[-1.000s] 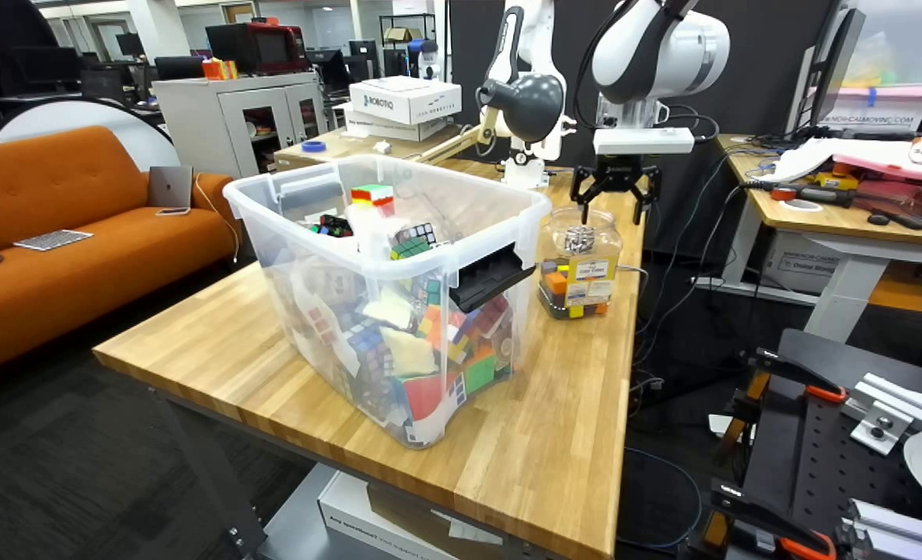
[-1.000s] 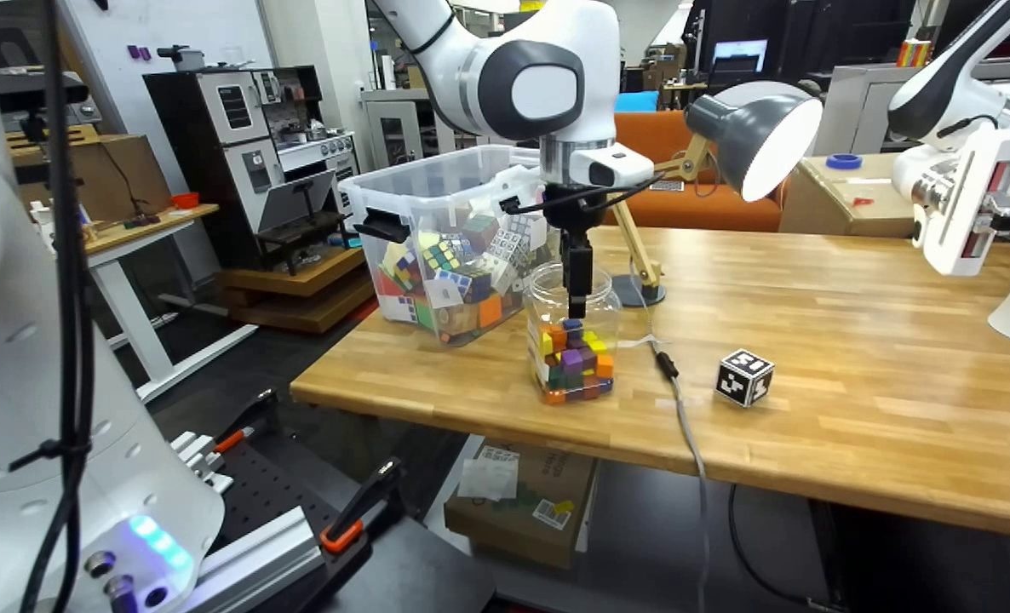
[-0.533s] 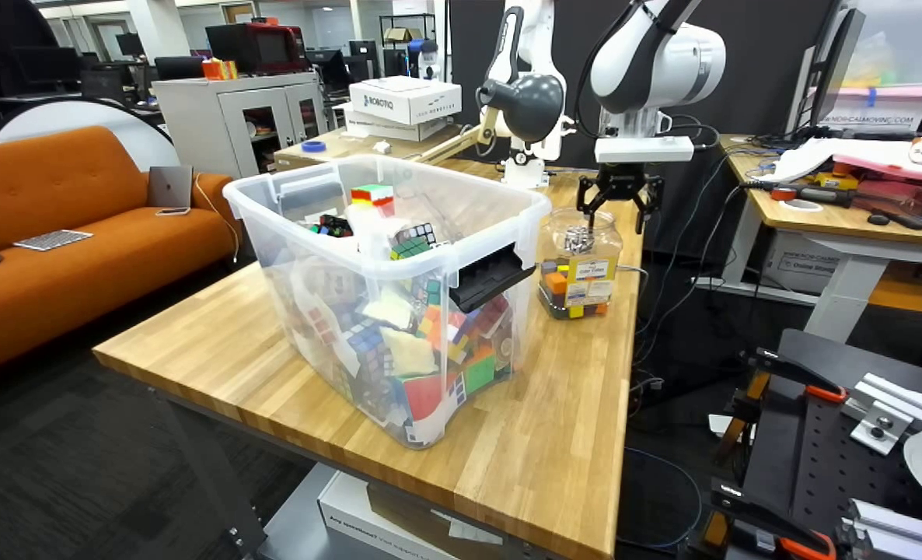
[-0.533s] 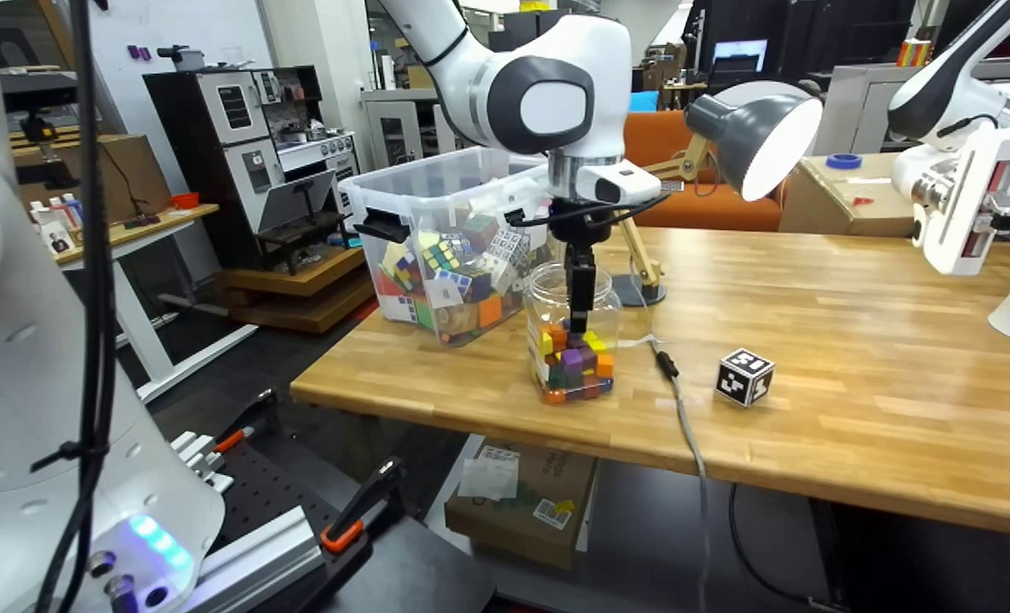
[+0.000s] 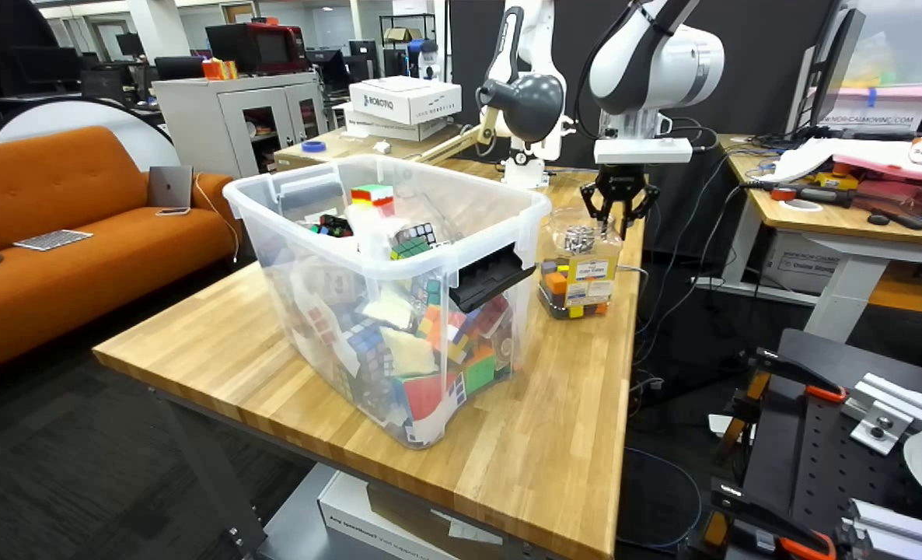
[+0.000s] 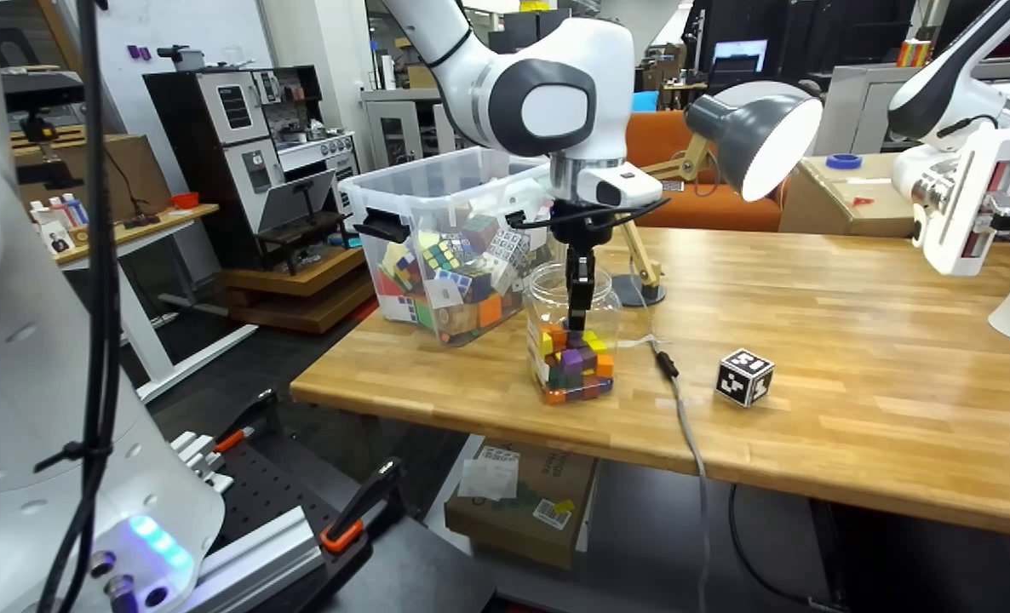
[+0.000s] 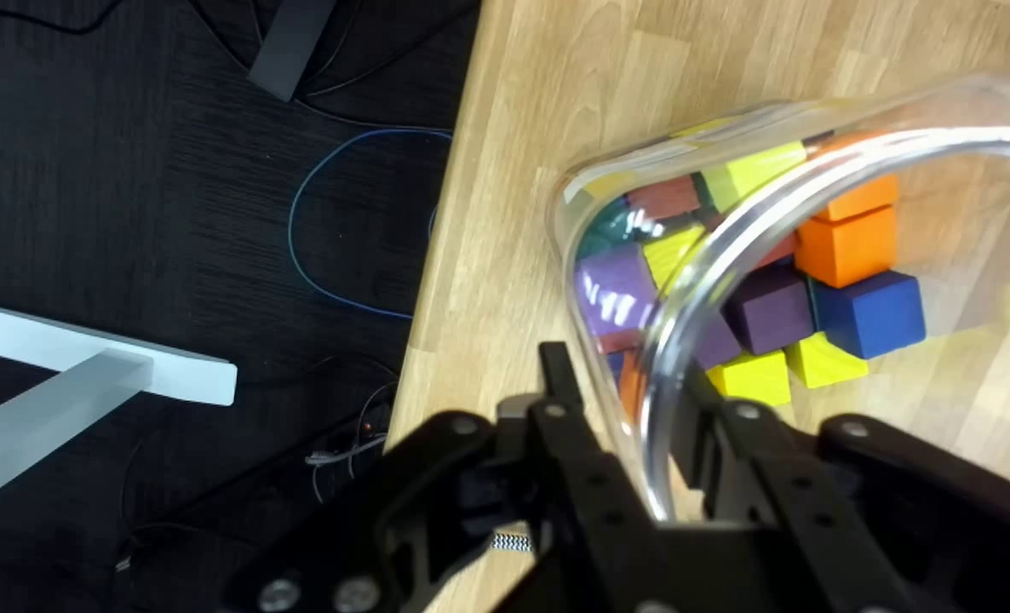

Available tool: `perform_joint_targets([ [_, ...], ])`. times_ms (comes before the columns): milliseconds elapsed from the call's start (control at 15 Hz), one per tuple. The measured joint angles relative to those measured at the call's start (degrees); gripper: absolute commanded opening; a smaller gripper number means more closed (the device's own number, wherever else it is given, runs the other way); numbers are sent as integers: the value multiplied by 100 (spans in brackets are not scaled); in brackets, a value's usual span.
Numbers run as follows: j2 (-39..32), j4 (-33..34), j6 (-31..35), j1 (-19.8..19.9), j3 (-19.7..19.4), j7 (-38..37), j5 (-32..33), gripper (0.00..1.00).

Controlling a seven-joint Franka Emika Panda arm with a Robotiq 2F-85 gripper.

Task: Move the clear container to the left

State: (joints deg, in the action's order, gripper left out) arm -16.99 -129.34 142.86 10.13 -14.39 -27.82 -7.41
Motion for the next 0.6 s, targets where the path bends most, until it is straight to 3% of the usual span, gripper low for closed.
perform_joint_targets([
  [600,3,32,-1,-19,29,0,-4,2],
])
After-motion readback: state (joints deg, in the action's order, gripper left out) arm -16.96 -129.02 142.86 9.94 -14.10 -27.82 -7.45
